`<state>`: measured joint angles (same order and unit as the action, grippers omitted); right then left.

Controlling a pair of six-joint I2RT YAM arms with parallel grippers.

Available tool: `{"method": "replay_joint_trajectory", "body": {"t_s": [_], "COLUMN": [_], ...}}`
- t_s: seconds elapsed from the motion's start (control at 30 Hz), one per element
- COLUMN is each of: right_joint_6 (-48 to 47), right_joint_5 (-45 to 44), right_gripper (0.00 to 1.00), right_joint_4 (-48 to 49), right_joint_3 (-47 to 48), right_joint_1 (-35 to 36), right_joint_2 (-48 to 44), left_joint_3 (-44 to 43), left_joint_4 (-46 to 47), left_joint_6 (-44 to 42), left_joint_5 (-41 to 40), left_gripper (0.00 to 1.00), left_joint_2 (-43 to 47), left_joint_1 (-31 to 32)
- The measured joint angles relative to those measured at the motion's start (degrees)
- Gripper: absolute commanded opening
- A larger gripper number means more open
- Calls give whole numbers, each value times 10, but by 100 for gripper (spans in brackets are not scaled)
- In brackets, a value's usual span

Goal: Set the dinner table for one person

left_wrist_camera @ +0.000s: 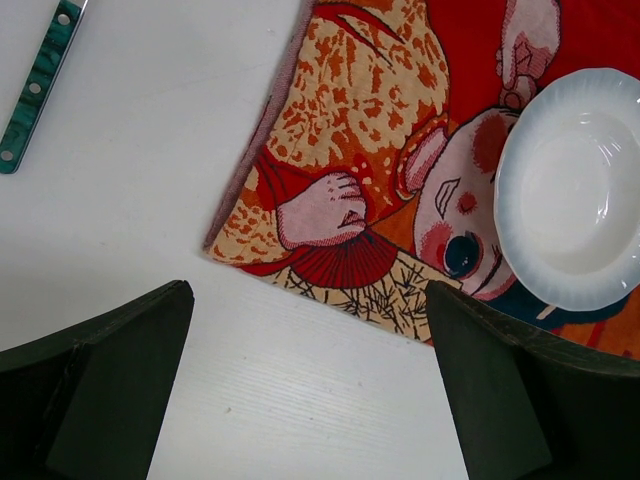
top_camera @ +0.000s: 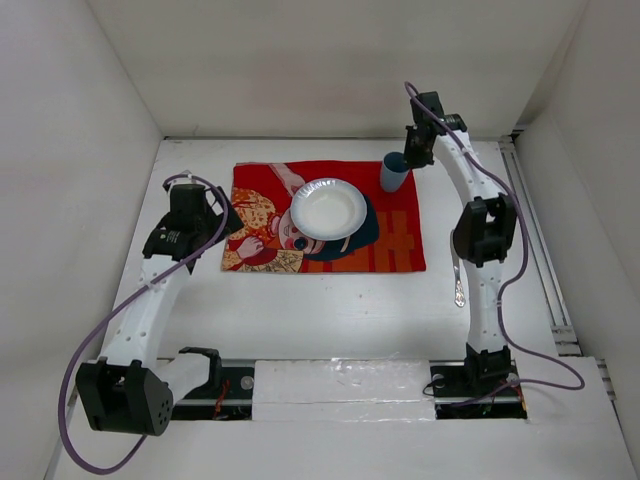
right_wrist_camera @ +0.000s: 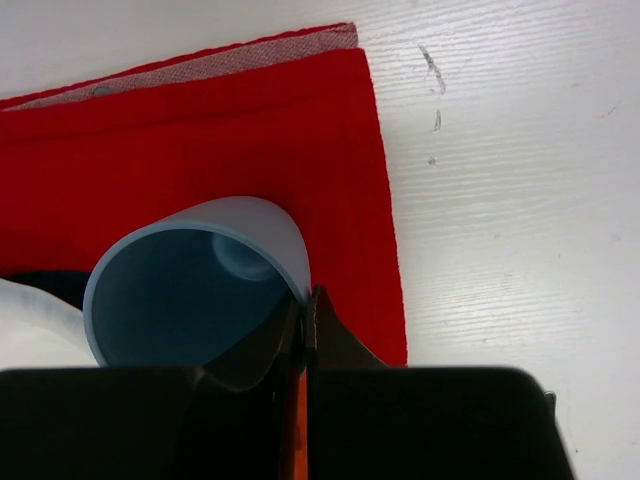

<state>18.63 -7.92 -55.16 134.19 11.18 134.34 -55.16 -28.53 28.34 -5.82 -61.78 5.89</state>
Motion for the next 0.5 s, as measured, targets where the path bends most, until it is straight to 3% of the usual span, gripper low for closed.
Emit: {"method": "replay_joint_trajectory", "body": {"t_s": [0.5], "right_joint_6": [-5], "right_joint_5": [-36], "right_gripper": [0], "right_joint_4": [-7], "right_joint_3": [51], "right_joint_1": [-2], "right_joint_2": [34], "left_joint_3": [0], "left_joint_4": [0], "left_joint_6": [-5], "left_joint_5": [15], "left_gripper": [100], "left_joint_2": [-8], "left_joint_1": [0]}}
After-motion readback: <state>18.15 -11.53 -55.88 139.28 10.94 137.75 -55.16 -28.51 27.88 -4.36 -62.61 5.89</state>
